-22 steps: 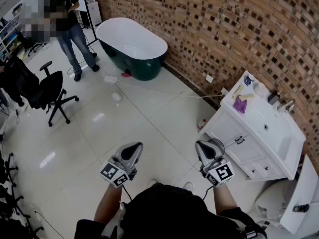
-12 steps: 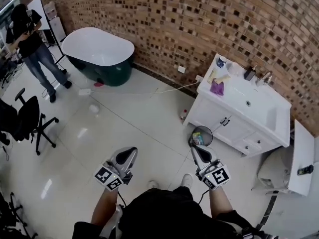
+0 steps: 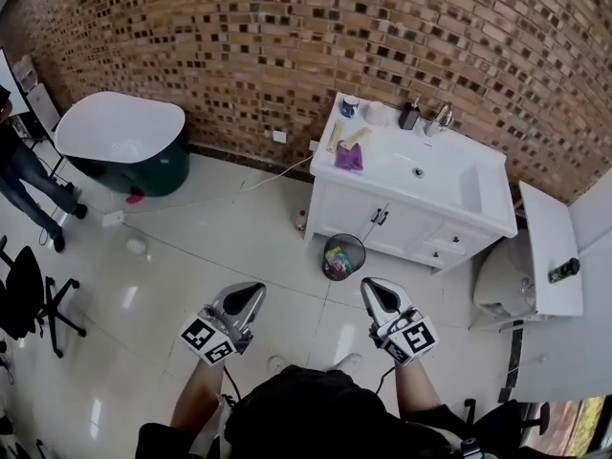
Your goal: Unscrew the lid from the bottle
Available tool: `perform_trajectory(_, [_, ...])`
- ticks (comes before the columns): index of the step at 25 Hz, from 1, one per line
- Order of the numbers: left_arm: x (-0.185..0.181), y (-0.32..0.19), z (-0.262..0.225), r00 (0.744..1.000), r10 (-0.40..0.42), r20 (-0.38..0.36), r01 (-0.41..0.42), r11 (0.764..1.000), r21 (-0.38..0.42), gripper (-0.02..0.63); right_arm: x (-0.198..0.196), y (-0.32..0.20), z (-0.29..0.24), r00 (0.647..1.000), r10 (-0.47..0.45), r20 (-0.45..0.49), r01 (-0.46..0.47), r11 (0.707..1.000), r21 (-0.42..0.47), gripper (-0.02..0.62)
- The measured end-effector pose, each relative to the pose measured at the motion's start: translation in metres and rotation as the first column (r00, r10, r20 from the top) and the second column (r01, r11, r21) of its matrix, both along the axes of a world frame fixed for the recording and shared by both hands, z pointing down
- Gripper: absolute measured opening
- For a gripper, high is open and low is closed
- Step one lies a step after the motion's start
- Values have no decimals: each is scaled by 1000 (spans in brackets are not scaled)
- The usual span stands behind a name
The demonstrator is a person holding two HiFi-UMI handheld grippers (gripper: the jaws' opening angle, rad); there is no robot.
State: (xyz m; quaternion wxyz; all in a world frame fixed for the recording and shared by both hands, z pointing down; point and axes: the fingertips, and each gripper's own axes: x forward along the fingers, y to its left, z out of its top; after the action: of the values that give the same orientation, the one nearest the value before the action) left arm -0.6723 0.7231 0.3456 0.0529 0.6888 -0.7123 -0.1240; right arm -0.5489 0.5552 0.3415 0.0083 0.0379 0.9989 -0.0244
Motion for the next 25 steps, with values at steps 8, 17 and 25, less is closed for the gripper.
perform_trajectory(8, [44,-76,-10,996,87,6,-87,996,13,2,47,-63,-16,996,73,58,-72,997,-15,5])
perform_trajectory(17, [92,-160,-11,982,190,-7,-190,982,-2,3,90,-130,-19,983,164,85,-159,985,-64,5])
perform_trajectory(25, [139,-244,-8,960,281,15,-281,960,-20,3,154,-197,-16,961,261,96,-260,965,-22,5])
